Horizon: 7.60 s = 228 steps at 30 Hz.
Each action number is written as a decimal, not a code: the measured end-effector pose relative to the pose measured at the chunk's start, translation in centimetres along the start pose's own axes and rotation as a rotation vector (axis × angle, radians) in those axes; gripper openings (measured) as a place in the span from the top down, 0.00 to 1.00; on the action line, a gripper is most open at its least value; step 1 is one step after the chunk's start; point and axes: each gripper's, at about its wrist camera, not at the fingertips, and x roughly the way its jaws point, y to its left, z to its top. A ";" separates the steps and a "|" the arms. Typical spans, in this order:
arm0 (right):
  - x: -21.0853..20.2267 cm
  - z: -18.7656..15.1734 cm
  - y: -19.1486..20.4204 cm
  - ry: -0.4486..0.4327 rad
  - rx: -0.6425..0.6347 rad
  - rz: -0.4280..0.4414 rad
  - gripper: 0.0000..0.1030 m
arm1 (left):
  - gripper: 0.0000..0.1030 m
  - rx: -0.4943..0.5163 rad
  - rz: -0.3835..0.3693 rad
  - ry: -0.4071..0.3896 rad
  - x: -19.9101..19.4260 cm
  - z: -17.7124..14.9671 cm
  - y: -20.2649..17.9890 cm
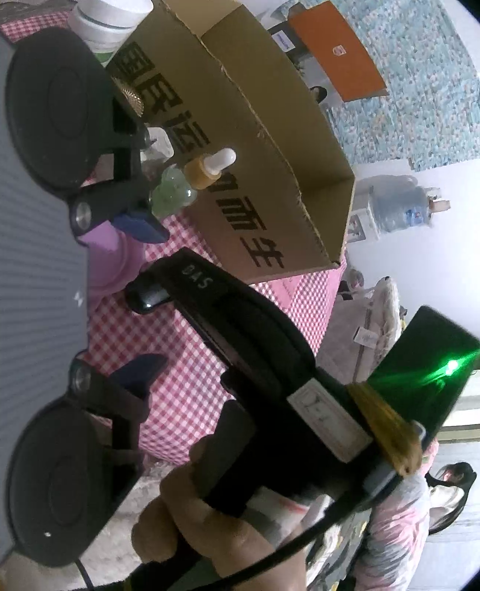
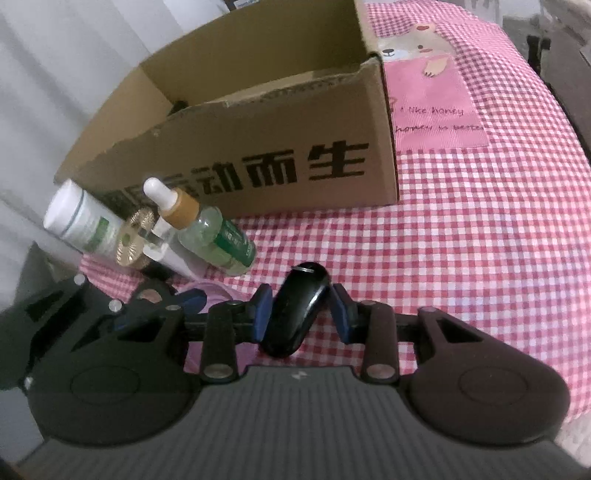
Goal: Organize rigid objects
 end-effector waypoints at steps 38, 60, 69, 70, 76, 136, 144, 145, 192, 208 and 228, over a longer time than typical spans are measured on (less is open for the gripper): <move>0.1 2.0 -4.9 0.094 0.217 0.259 0.77 | 0.37 -0.109 -0.049 0.254 5.4 3.3 1.4; -1.4 -2.5 -9.5 0.021 0.423 0.357 0.77 | 0.71 -0.096 -0.084 0.225 6.0 3.2 0.9; 0.5 -2.5 -7.7 -0.028 0.444 0.360 0.82 | 0.72 -0.116 -0.076 0.222 5.5 3.1 0.6; 0.6 -2.6 -7.6 -0.033 0.446 0.354 0.83 | 0.72 -0.117 -0.075 0.221 5.5 3.0 0.6; 0.5 -3.5 -7.5 -0.059 0.452 0.336 0.86 | 0.72 -0.113 -0.060 0.216 5.5 2.9 0.2; 20.6 25.8 11.1 0.341 0.306 0.419 0.73 | 0.67 -0.401 0.119 0.377 4.4 6.0 27.7; 20.0 25.7 10.6 0.315 0.299 0.416 0.58 | 0.56 -0.422 0.103 0.275 1.3 6.9 27.2; 18.5 24.6 10.8 0.304 0.293 0.417 0.56 | 0.54 -0.424 0.101 0.257 0.7 7.0 27.1; 2.6 -3.0 5.1 -0.109 -0.053 0.050 0.65 | 0.64 -0.045 -0.006 0.028 -2.9 -3.7 1.5; 1.7 -2.9 2.4 -0.062 -0.083 -0.023 0.87 | 0.69 -0.006 -0.124 0.062 0.8 -2.3 -0.9; 1.0 -3.4 0.5 -0.097 -0.008 -0.004 0.84 | 0.28 0.019 -0.018 0.089 0.5 -2.9 -0.1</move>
